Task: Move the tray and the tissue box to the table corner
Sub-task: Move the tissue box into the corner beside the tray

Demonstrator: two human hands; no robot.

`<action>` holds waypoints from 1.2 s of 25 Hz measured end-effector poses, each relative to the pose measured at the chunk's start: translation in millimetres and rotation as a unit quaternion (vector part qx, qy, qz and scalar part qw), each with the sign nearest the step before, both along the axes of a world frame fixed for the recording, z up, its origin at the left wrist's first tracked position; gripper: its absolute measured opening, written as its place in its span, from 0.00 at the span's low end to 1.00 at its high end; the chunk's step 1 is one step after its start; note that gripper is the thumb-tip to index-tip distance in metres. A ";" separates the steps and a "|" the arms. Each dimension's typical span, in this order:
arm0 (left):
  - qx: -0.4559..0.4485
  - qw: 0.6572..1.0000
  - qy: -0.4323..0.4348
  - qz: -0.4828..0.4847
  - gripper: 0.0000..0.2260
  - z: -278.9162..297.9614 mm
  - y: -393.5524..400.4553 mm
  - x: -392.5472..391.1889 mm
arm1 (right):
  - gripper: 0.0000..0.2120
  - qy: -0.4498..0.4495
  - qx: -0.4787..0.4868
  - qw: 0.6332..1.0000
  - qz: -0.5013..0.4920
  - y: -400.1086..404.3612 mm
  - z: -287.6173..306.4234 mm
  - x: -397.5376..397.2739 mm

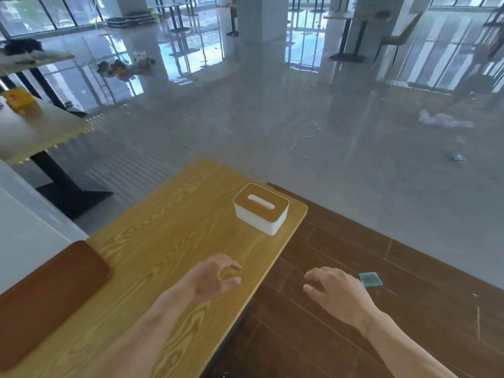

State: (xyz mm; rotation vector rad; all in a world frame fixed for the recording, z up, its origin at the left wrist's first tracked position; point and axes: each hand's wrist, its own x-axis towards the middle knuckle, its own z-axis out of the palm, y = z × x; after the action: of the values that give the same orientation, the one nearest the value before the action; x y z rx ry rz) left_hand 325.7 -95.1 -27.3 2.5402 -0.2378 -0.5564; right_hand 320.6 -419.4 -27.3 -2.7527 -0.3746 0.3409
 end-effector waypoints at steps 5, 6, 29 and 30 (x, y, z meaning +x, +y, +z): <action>0.006 1.000 0.024 0.013 0.19 -14.6 6.2 34.4 | 0.18 0.020 0.012 1.000 -0.017 10.6 -20.8 31.9; 0.004 1.000 0.026 0.013 0.19 -18.6 7.6 42.3 | 0.18 0.023 0.014 0.999 -0.020 14.0 -24.0 39.4; 0.225 0.942 -0.053 -0.244 0.58 -72.6 26.3 335.3 | 0.64 0.067 -0.007 0.989 -0.129 101.1 -95.4 239.8; 0.244 0.932 -0.042 -0.263 0.60 -74.1 22.2 341.9 | 0.64 0.071 -0.017 0.990 -0.122 101.9 -97.1 243.1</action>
State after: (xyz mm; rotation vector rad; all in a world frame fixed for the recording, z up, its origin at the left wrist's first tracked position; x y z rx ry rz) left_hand 667.6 -72.8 -101.5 2.9877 -0.9347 -0.7837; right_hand 563.7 -317.5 -124.4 -2.7456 0.0051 0.4774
